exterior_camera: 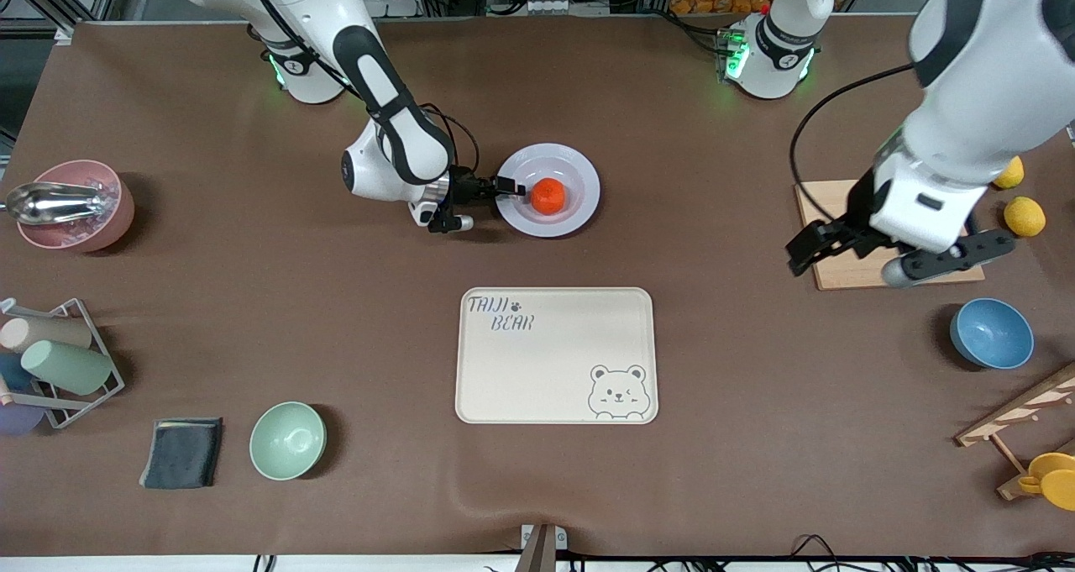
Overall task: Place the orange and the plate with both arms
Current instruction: 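Grip the plate rim with the right gripper while the left gripper withdraws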
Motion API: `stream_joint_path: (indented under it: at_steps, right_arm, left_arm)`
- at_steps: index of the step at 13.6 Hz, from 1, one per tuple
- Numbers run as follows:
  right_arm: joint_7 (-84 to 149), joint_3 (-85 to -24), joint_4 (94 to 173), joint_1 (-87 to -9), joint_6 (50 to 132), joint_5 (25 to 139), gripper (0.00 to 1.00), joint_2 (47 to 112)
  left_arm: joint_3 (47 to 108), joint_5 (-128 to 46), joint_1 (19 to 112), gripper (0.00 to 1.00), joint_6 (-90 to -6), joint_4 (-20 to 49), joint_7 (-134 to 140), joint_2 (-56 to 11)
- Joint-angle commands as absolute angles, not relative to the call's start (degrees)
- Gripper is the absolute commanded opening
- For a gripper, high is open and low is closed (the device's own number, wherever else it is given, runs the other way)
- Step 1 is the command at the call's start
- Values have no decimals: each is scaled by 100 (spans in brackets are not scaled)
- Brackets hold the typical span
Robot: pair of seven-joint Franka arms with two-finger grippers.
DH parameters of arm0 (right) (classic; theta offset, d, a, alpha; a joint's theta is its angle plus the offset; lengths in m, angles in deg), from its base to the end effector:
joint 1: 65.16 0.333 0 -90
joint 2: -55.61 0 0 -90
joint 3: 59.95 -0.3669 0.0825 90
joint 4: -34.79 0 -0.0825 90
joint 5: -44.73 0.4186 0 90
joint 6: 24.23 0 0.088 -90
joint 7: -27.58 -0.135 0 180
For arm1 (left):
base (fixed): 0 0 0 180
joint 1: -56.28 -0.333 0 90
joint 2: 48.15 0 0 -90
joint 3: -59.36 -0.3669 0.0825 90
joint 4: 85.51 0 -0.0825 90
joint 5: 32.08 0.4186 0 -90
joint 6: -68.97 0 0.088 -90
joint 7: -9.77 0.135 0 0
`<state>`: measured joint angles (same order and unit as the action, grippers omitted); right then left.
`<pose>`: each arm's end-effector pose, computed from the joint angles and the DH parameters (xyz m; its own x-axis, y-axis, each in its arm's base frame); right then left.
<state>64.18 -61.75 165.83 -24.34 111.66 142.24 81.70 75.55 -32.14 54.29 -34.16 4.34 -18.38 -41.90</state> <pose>0.3756 0.3886 0.1290 0.9463 -0.0088 -0.3232 -0.2512 -0.6492 -0.7179 0.6320 -0.1504 0.6057 0.9640 0.2476 0.0968 0.2396 -0.9669 0.0874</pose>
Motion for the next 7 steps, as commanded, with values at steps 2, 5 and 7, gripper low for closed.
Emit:
stream_joint_path:
  at_steps: [2,5,7]
  right_arm:
    - [6528,-6144,16478,-2227,11227,14581,0,8224]
    - [6520,-6136,16452,-2271,11227,14581,0,8163]
    - [6520,-6127,16443,-2306,11226,14581,0,8032]
  left_arm:
    - [6518,-3428,5961,100,-2510,510,-714,-4717]
    - [6209,-3411,5962,100,-1841,719,342,-5094]
    - [6200,-3402,5927,100,-1839,1211,511,-5490]
